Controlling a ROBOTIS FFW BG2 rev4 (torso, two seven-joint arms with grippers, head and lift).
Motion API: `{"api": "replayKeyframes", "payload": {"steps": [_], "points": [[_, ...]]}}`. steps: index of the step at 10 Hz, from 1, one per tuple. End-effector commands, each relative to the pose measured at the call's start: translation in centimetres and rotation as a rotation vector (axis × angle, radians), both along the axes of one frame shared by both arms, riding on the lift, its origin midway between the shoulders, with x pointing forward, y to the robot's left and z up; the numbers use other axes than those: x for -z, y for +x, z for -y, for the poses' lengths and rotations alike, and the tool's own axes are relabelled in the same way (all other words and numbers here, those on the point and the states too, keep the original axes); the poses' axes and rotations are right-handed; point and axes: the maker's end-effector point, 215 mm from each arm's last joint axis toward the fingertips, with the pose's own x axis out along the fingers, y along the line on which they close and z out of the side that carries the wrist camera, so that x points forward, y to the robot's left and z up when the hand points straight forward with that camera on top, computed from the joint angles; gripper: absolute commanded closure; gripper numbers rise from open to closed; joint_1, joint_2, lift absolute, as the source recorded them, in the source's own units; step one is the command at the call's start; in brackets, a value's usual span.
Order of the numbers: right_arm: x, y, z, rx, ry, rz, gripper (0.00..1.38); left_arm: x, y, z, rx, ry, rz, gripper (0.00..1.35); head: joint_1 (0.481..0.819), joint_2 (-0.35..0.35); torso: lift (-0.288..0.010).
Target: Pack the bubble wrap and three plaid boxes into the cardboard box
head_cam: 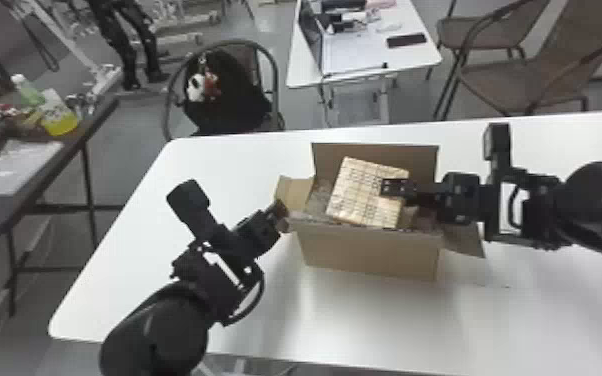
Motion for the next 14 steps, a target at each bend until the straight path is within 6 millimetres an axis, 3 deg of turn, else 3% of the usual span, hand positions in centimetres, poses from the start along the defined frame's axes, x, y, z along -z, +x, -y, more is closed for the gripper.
{"api": "replayKeyframes", "payload": {"steps": [1,2,3,5,8,9,10,12,13,14], "points": [[-0.2,-0.9,-1.3,-0.022,0.02,0.004,0.82,0.1,-0.1,0.0,-0.003,-0.007,0.0,1.22,0.695,0.291,-0.148],[-1.0,-0.5,-1.1,-0.018,0.017,0.06,0.32,0.1,-0.4,-0.2,-0.008,-0.016,0.001,1.22,0.695,0.301,-0.148],[-3.0,0.6,-0.1,-0.009,-0.045,0.205,0.0,0.2,-0.5,-0.2,-0.009,-0.026,0.001,1.22,0.695,0.305,-0.148],[-9.7,2.6,3.6,0.089,-0.101,0.42,0.22,0.1,-0.6,-0.1,-0.01,-0.031,0.003,1.22,0.691,0.292,-0.148],[-12.4,4.4,15.4,0.412,-0.314,0.554,0.39,0.0,-0.6,-0.2,-0.013,-0.032,0.006,1.22,0.645,0.215,-0.148],[-11.1,4.2,19.4,0.517,-0.435,0.591,0.39,0.1,-0.6,-0.3,-0.015,-0.032,0.005,1.22,0.64,0.167,-0.148],[-8.6,3.2,22.2,0.586,-0.517,0.608,0.39,0.2,-0.7,-0.3,-0.016,-0.034,0.005,1.22,0.644,0.128,-0.148],[-2.0,0.3,27.1,0.793,-0.682,0.647,0.39,0.6,-1.1,-0.9,-0.028,-0.033,0.001,1.22,0.673,0.075,-0.148],[1.1,-1.5,29.2,0.875,-0.776,0.675,0.39,0.8,-1.3,-1.1,-0.032,-0.035,-0.001,1.22,0.695,0.05,-0.148],[3.5,-3.2,29.9,0.92,-0.794,0.697,0.39,1.0,-1.5,-1.3,-0.034,-0.035,-0.004,1.22,0.695,0.028,-0.148]]}}
